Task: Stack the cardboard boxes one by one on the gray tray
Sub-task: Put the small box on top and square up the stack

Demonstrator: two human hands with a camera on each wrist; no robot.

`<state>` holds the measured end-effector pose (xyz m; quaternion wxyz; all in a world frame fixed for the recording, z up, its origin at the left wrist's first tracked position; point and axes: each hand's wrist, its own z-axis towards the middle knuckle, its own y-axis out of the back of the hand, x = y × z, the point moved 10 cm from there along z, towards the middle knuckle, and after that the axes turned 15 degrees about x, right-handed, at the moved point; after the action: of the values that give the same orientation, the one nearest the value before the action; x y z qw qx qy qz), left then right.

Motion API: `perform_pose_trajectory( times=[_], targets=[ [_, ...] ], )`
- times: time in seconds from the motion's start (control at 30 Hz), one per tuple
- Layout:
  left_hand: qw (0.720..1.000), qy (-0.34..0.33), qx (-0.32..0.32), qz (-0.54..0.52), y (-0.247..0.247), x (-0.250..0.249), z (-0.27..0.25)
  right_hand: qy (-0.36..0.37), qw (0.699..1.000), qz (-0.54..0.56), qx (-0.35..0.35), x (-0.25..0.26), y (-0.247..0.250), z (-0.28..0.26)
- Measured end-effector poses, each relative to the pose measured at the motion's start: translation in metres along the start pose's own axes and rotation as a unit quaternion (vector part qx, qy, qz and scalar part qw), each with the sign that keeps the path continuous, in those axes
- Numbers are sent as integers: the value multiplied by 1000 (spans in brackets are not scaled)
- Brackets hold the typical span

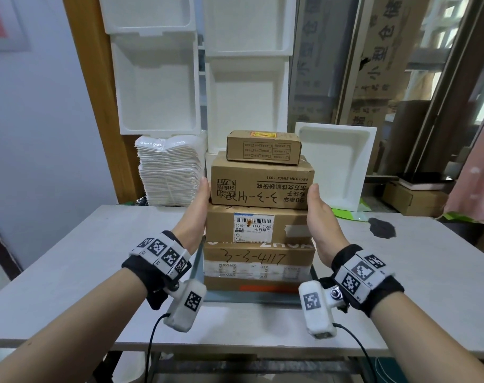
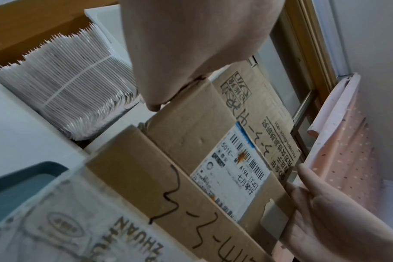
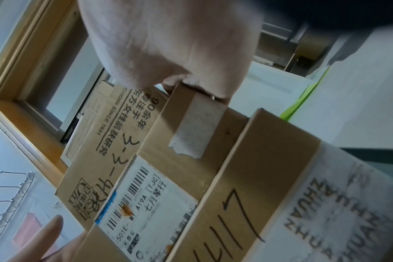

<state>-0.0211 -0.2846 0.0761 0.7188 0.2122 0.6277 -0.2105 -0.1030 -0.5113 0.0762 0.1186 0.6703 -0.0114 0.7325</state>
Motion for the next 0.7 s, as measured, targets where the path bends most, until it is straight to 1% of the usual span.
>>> perform_pose_trajectory(
  times=[0.1,0.33,0.4,0.53,0.63,0.7],
  targets=[
    [1000,-9,1,19,6,-8,2,-1,1000,-3,9,11,4,-1],
    [997,-37,-29,62,18,-54,7,41,998,-41,-8,65,19,4],
    [995,-43,-21,85,14,-68,8,49,998,-46,-8,79,20,6],
    [992,-31,0,122,1,-84,11,74,995,-66,16,96,10,8],
    [990,-38,23,132,-11,-89,10,88,992,-76,45,99,-3,7],
    [989,-43,39,134,-17,-90,11,93,991,-78,51,98,-6,8]
  ],
)
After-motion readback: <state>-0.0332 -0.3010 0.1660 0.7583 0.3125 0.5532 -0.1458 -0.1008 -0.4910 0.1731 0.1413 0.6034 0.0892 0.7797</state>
